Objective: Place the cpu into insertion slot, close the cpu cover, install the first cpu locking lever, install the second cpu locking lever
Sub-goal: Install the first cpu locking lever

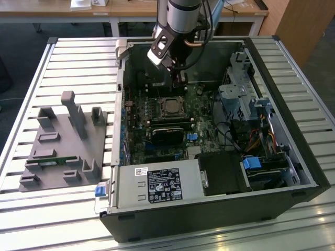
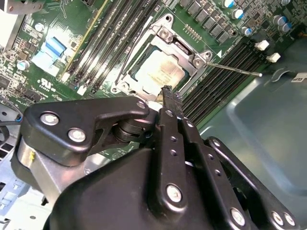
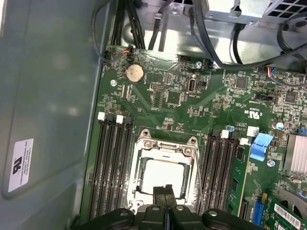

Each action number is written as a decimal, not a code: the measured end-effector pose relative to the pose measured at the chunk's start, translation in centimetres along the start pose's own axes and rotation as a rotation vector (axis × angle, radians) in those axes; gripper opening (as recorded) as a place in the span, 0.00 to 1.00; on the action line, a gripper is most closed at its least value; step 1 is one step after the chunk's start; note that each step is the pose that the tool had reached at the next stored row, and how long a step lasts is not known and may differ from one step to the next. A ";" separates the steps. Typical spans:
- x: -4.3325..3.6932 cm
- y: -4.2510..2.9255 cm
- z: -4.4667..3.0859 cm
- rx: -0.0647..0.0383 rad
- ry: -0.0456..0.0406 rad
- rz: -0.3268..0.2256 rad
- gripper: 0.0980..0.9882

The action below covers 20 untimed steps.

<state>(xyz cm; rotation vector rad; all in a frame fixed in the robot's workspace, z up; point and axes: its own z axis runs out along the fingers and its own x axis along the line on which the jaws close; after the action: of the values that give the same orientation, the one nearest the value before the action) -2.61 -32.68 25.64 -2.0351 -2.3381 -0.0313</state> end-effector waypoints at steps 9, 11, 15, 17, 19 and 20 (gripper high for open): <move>0.00 0.00 0.00 0.001 -0.0004 -0.032 0.01; 0.00 0.00 0.00 0.002 -0.0005 -0.038 0.01; 0.00 0.00 0.00 0.002 -0.0006 -0.049 0.01; 0.00 0.00 0.00 0.002 -0.0007 -0.054 0.01; 0.00 0.00 0.00 0.003 -0.0007 -0.059 0.01; 0.00 0.00 0.00 0.003 -0.0008 -0.061 0.01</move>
<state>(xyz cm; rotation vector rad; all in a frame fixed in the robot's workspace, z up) -2.61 -32.68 25.64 -1.9625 -2.3986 -0.0293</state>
